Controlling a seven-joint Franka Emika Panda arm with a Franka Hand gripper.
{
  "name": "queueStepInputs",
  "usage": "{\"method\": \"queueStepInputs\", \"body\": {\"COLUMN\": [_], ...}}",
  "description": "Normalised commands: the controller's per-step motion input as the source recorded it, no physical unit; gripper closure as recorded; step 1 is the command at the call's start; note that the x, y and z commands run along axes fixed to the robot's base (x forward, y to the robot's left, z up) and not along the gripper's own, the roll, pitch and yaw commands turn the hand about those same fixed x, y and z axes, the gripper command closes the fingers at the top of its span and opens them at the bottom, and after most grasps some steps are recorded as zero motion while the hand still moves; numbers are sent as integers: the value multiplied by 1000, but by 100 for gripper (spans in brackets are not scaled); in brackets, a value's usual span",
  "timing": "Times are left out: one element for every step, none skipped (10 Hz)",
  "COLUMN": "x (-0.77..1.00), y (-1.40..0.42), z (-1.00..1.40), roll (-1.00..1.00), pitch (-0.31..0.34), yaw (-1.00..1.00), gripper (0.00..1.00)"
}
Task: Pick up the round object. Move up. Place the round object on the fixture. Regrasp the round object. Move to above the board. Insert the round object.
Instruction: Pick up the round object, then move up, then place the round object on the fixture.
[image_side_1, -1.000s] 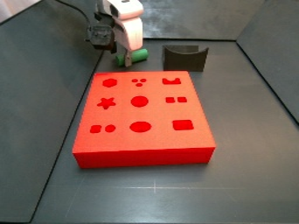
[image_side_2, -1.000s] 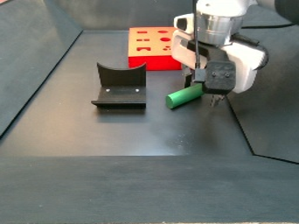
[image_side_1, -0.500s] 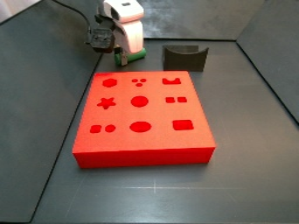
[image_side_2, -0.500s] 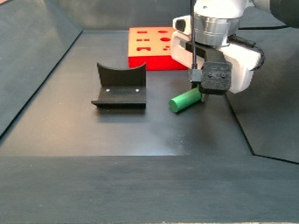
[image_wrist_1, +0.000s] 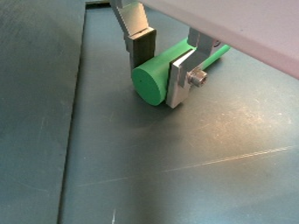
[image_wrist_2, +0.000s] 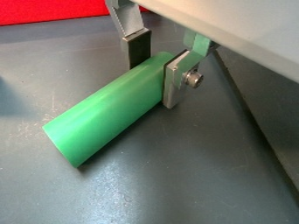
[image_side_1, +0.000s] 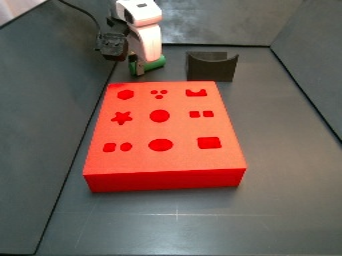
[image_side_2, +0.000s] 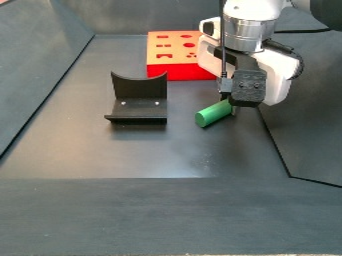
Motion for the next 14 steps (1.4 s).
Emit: {"method": "queueStepInputs", "body": {"x": [0,0,0,0,0,0,0,-18,-22,-12,-10,-17,0,1], "y": [0,0,0,0,0,0,0,0,4,7,9,11,0,0], "z": [0,0,0,0,0,0,833,804,678,599,426,232,1000,1000], "roll": [0,0,0,0,0,0,0,-1,1,3,9,17,0,4], "pitch": [0,0,0,0,0,0,0,16,56,67,72,57,0,-4], "yaw": [0,0,0,0,0,0,0,0,-6,-10,-17,-23,0,-4], "gripper": [100,100,100,100,100,100,100,100,100,100,100,100,100,100]}}
